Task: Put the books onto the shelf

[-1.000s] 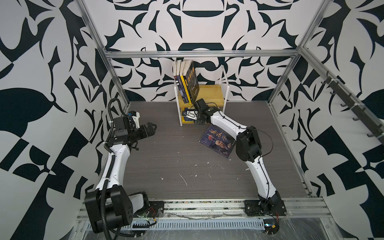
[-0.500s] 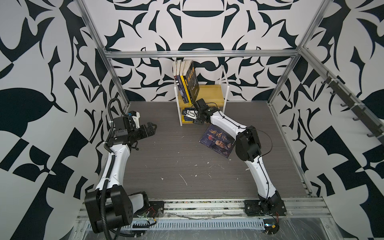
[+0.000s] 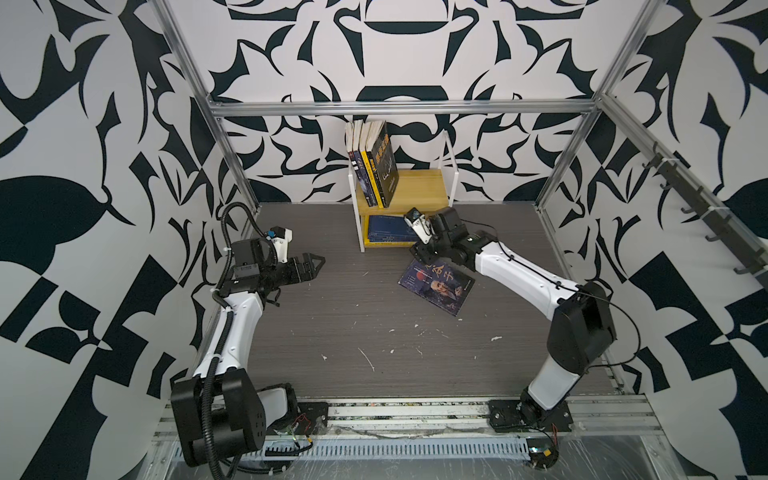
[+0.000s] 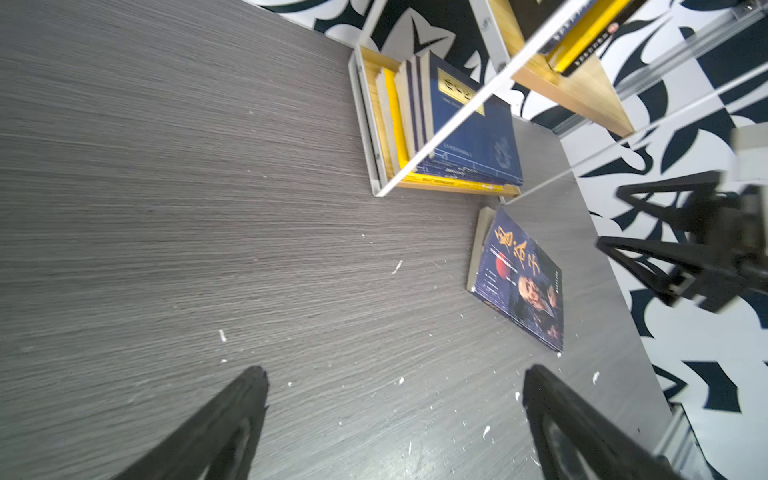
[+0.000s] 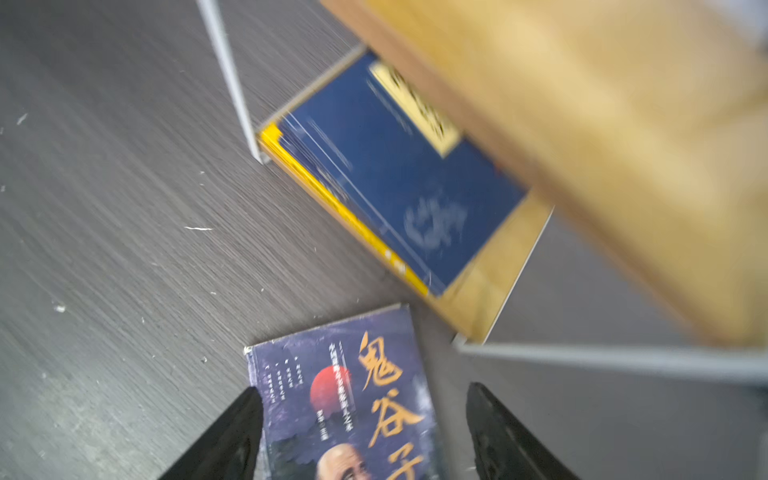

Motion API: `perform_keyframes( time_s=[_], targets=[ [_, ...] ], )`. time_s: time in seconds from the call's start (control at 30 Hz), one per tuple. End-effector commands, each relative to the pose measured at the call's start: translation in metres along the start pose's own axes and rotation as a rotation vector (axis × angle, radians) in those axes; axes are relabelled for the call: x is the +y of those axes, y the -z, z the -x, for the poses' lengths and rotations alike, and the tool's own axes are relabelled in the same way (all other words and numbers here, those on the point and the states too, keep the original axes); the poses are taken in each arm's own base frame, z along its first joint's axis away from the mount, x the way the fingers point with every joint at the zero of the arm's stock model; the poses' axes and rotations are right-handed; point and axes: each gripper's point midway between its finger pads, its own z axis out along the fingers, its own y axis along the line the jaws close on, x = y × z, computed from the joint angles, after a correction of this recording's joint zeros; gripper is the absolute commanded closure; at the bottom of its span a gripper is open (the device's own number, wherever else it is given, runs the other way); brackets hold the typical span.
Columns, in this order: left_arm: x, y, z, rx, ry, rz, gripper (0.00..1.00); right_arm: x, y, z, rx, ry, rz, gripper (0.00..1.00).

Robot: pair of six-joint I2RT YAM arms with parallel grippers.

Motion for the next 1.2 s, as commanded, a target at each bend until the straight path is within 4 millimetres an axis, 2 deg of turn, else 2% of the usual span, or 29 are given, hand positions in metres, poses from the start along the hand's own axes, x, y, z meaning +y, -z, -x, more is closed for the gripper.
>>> perform_keyframes(
  time_s=[0.0, 0.07, 0.17, 0.43, 0.6, 0.87, 0.93, 0.97, 1.03, 1.1, 1.17],
  targets=[
    [-0.008, -0.001, -0.006, 0.012, -0.046, -0.05, 0.0, -0.04, -0.015, -0.049, 0.037, -0.369, -0.015, 0.21],
    [-0.006, -0.002, -0.006, 0.012, -0.046, -0.038, 0.0, -0.056, -0.021, -0.066, 0.02, -0.496, 0.008, 0.22],
    [-0.005, -0.002, -0.005, 0.012, -0.046, -0.035, 0.0, -0.07, -0.031, -0.081, -0.012, -0.545, 0.008, 0.22],
    [-0.004, -0.005, -0.014, 0.032, -0.064, -0.046, 0.0, -0.066, -0.066, -0.078, -0.008, -0.499, 0.129, 0.22],
    [-0.003, -0.01, -0.02, 0.056, -0.089, -0.048, 0.0, -0.036, -0.078, -0.076, -0.004, -0.552, 0.297, 0.28],
    [-0.009, -0.022, -0.031, 0.12, -0.132, -0.052, 0.0, 0.06, -0.076, -0.09, 0.063, -0.417, 0.458, 0.3],
    [-0.01, -0.034, -0.045, 0.174, -0.139, -0.053, 0.0, 0.079, -0.072, -0.089, 0.066, -0.391, 0.484, 0.3],
    [-0.012, -0.037, -0.05, 0.192, -0.146, -0.055, 0.0, 0.084, -0.069, -0.088, 0.066, -0.377, 0.48, 0.3],
    [-0.015, -0.045, -0.061, 0.23, -0.156, -0.057, 0.0, 0.082, -0.063, -0.086, 0.058, -0.376, 0.434, 0.29],
    [-0.023, -0.054, -0.075, 0.276, -0.162, -0.075, 0.0, 0.068, -0.051, -0.079, 0.037, -0.417, 0.357, 0.27],
    [-0.03, -0.063, -0.086, 0.31, -0.157, -0.095, 0.0, 0.057, -0.039, -0.082, 0.049, -0.459, 0.291, 0.25]
  ],
)
